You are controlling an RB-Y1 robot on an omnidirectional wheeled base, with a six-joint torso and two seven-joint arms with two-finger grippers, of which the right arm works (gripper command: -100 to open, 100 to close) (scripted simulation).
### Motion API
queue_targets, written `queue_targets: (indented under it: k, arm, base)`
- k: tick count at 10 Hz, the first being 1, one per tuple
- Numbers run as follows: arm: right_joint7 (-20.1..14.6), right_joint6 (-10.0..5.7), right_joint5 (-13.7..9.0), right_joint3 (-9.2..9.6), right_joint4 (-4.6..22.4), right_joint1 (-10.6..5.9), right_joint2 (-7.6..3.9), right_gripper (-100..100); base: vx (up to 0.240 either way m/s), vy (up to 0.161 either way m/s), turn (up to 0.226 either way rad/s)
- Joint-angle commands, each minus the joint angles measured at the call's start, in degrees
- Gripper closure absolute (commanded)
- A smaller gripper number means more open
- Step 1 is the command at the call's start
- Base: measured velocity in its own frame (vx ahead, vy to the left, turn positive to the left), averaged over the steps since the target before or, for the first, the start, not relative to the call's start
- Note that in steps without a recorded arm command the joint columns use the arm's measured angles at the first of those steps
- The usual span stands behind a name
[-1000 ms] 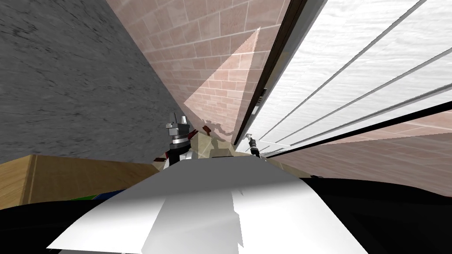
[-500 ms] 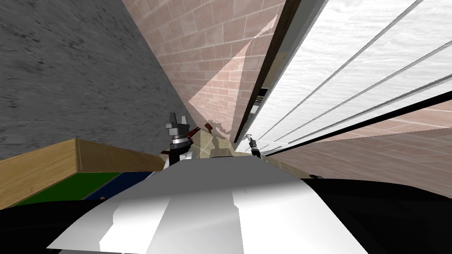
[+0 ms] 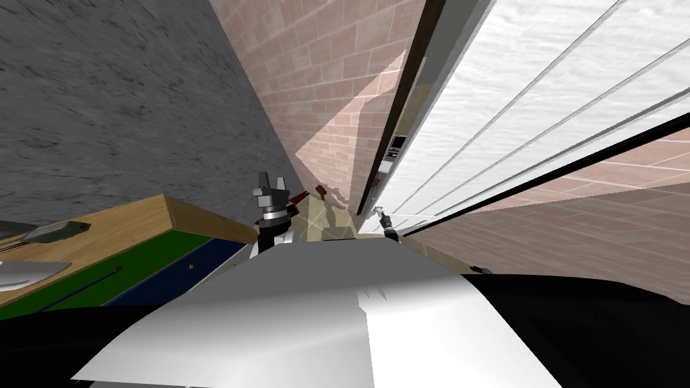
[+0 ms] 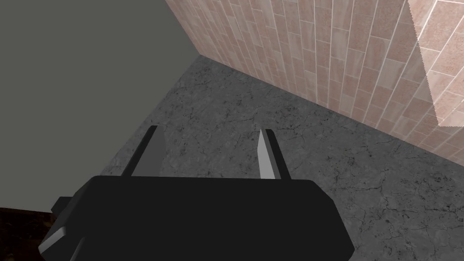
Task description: Pull the door open
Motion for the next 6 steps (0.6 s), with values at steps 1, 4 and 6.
queue_targets:
  k: [1,4,6]
  arm:
    - [-1.07,-1.83,0.37,0.68,0.19,1.08,-0.97,100]
    - [-2.61,-4.44,0.90,1.65,0.46,2.62,-2.36,100]
    - [-3.59,-6.09,1.24,2.26,0.63,3.59,-3.24,100]
  base:
    - [-0.157,-0.046,0.172]
    - [-0.226,-0.047,0.131]
    - [-0.155,-0.047,0.085]
